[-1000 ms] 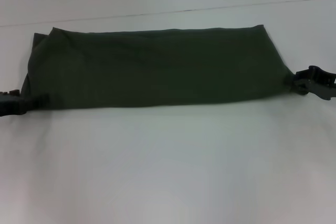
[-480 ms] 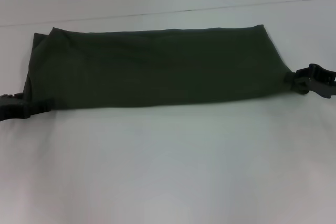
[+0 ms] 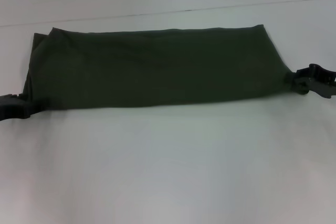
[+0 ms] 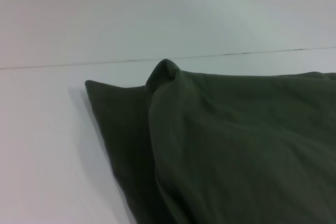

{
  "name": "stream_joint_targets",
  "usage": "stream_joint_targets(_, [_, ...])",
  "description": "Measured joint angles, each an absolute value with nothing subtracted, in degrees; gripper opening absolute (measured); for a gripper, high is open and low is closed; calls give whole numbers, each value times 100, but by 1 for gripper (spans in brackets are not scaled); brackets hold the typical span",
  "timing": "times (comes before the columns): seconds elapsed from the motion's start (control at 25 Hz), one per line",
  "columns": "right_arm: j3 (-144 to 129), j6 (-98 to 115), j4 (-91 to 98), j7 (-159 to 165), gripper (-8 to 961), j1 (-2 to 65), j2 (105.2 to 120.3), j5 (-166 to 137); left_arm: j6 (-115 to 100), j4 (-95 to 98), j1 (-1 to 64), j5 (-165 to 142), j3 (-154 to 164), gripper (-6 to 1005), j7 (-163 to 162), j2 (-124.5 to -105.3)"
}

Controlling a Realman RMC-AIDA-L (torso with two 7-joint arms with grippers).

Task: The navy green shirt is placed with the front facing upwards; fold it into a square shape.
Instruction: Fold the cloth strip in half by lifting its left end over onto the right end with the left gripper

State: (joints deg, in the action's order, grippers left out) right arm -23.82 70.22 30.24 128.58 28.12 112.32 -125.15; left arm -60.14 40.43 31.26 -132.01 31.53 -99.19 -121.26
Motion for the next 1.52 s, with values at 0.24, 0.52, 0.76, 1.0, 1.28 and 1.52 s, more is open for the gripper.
stream_joint_targets(0.24, [-2358, 7019, 3023, 12858, 4, 2788, 11233, -12511, -6045, 4075, 3139, -13202, 3135, 586, -9920, -12115])
stream_joint_targets(0.52, [-2313, 7017, 3023, 12858, 4, 2777, 11234, -12506, -6034, 4087, 3154, -13202, 3147, 240, -9913, -12111])
stream_joint_targets(0.76, [-2306, 7016, 3023, 12858, 8, 2777, 11227, -12506, -6028, 4072, 3162, -13201, 3219, 82, -9905, -12111])
stream_joint_targets(1.0, [-2302, 7013, 3023, 12858, 12, 2784, 11223, -12506, -6072, 4091, 3164, -13201, 3234, 23, -9906, -12111])
stream_joint_targets(1.28, [-2302, 7093, 3010, 12733, 16, 2767, 11223, -12506, -6590, 4281, 3091, -13201, 3191, 14, -9893, -12082])
stream_joint_targets(1.52, [-2302, 7252, 3008, 12594, 20, 2731, 11245, -12464, -6870, 4653, 2924, -13180, 3166, 14, -9932, -12138])
